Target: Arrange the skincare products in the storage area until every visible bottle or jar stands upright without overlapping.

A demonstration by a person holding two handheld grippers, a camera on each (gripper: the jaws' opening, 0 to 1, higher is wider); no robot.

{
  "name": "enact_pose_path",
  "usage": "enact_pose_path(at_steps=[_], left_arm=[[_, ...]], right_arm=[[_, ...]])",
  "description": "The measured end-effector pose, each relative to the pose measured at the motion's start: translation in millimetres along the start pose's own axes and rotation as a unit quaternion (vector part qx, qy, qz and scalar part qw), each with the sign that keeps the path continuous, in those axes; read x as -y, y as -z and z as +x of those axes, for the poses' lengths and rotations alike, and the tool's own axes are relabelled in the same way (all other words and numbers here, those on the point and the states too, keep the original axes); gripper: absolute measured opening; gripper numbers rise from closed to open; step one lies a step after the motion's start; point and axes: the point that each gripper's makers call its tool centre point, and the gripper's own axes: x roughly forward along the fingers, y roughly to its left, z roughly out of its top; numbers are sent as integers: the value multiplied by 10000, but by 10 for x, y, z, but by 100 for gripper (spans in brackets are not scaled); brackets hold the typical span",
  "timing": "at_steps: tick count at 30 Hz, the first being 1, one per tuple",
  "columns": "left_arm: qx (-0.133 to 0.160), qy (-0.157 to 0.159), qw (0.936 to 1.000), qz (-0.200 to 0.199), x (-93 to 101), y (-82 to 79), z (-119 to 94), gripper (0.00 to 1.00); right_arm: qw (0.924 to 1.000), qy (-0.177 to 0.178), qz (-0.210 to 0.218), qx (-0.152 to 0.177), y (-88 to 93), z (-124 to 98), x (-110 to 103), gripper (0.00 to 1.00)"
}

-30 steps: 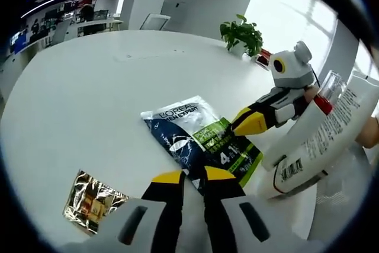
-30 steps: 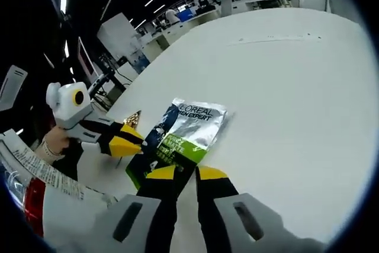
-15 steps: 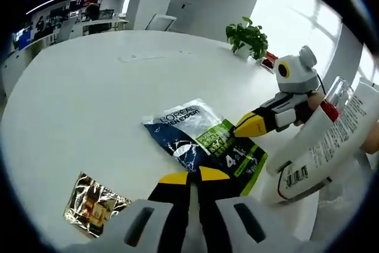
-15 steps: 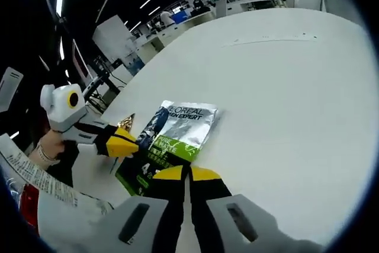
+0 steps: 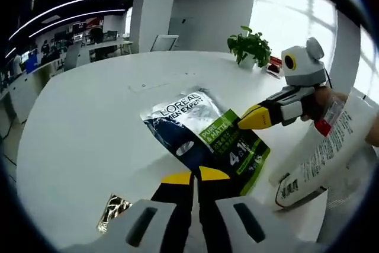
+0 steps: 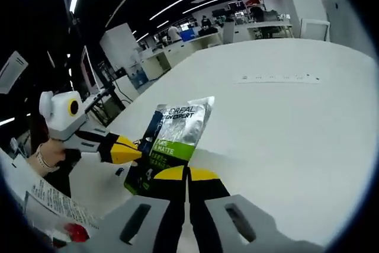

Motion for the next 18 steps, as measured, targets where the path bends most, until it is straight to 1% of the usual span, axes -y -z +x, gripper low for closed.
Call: enact_pose_path(at_steps=[3, 6, 9, 10, 12, 15, 18], left_arm=[[122, -67, 9998, 142, -39, -96, -63, 0], [276, -136, 9994, 180, -73, -215, -122, 0], [366, -180, 9987, 294, -62, -303, -185, 0], [383, -192, 9986, 311, -79, -299, -178, 0], [454, -198, 9982, 352, -85, -358, -209, 0], [525, -266, 9973, 447, -125, -445, -231, 0], [601, -303, 9965, 503, -131, -523, -290, 0]], right_arm=[[9998, 38, -99, 191, -130, -40, -25, 1], [9995, 61, -155, 280, -216, -58, -40, 1], [9988, 79, -236, 418, -327, -87, -68, 1], [9986, 103, -317, 422, -347, -94, -75, 1], [9969, 235, -656, 373, -361, -93, -44, 1], [9958, 251, -742, 467, -443, -152, -114, 1], [9943, 246, -850, 588, -593, -215, -142, 1]])
